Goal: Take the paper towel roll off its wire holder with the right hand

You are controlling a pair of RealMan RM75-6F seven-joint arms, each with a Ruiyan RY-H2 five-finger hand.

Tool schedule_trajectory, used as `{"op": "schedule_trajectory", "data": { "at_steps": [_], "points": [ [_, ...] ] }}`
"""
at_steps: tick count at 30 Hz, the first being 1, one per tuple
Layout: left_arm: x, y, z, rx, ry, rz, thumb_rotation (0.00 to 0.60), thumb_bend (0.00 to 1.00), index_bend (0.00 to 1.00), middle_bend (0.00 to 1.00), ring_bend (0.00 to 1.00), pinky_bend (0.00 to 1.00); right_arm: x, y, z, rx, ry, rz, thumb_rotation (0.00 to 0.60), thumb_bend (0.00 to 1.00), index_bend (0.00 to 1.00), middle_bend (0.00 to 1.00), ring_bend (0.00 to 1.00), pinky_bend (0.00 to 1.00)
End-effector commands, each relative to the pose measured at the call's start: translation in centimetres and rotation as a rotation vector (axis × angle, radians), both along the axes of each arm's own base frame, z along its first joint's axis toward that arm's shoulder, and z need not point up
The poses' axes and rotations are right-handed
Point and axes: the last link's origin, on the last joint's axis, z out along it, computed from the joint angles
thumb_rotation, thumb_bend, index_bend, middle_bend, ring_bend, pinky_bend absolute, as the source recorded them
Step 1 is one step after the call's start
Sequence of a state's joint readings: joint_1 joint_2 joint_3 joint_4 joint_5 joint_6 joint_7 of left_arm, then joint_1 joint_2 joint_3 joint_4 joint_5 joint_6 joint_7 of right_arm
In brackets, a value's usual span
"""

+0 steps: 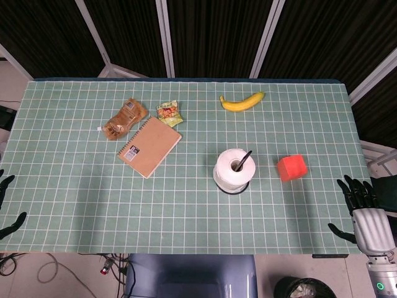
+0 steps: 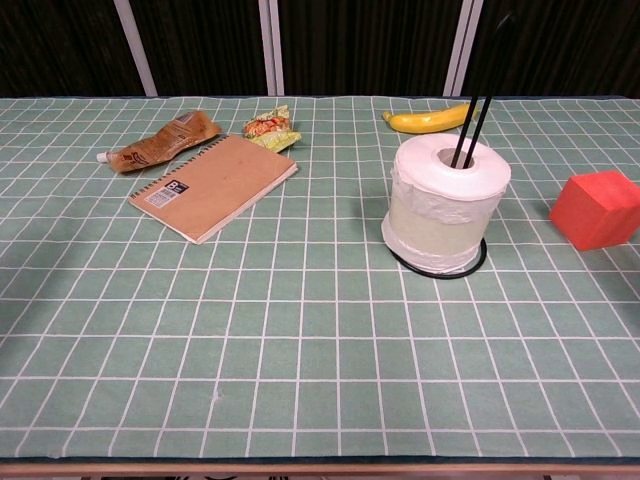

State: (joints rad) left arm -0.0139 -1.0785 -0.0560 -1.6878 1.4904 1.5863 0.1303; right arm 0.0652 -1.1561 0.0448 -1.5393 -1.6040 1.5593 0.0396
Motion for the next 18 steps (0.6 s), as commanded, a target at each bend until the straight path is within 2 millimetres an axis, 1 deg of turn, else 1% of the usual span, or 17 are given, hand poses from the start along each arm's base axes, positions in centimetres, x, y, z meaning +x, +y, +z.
{"op": "schedule_trajectory", "data": {
  "at_steps": [1, 4, 5, 6, 9, 12, 14, 18],
  "points": [
    [0.0, 0.0, -0.1, -0.006, 0.001, 0.004, 0.6, 0.22, 0.13, 0.0, 0.0, 0.03, 0.0, 0.2, -0.6, 0.026, -0.061, -0.04, 0.6, 0.0, 0.01, 0.0, 0.0, 0.0],
    [0.1, 0.0, -0.2, -0.005, 0.005, -0.003, 0.6, 0.22, 0.13, 0.0, 0.0, 0.03, 0.9, 0.0, -1.4, 0.144, -0.259, -0.096, 0.6, 0.0, 0.0, 0.0, 0.0, 0.0],
    [0.2, 0.0, -0.3, -0.007, 0.005, -0.002, 0.6, 0.22, 0.13, 0.0, 0.0, 0.03, 1.4, -0.5, -1.8, 0.198, -0.351, -0.112, 0.6, 0.0, 0.0, 0.0, 0.0, 0.0],
    [0.2, 0.0, -0.3, -0.008, 0.004, -0.002, 0.6, 0.22, 0.13, 0.0, 0.0, 0.03, 1.7, -1.0, -1.9, 0.237, -0.402, -0.121, 0.6, 0.0, 0.0, 0.0, 0.0, 0.0],
    [0.2, 0.0, -0.2, -0.001, 0.002, -0.003, 0.6, 0.22, 0.13, 0.0, 0.0, 0.03, 2.5, -3.1, -2.5, 0.325, -0.531, -0.134, 0.6, 0.0, 0.0, 0.0, 0.0, 0.0],
    [0.2, -0.1, -0.1, 0.005, 0.001, -0.002, 0.6, 0.22, 0.13, 0.0, 0.0, 0.03, 3.2, -5.5, -3.6, 0.381, -0.664, -0.156, 0.6, 0.0, 0.0, 0.0, 0.0, 0.0],
    [0.1, -0.1, -0.1, 0.004, 0.001, -0.002, 0.6, 0.22, 0.13, 0.0, 0.0, 0.03, 3.5, -7.5, -5.0, 0.412, -0.762, -0.187, 0.6, 0.0, 0.0, 0.0, 0.0, 0.0],
    [0.0, 0.0, 0.0, 0.005, 0.0, 0.003, 0.6, 0.22, 0.13, 0.0, 0.0, 0.03, 3.4, -10.1, -7.4, 0.401, -0.843, -0.214, 0.6, 0.0, 0.0, 0.0, 0.0, 0.0]
  ]
}}
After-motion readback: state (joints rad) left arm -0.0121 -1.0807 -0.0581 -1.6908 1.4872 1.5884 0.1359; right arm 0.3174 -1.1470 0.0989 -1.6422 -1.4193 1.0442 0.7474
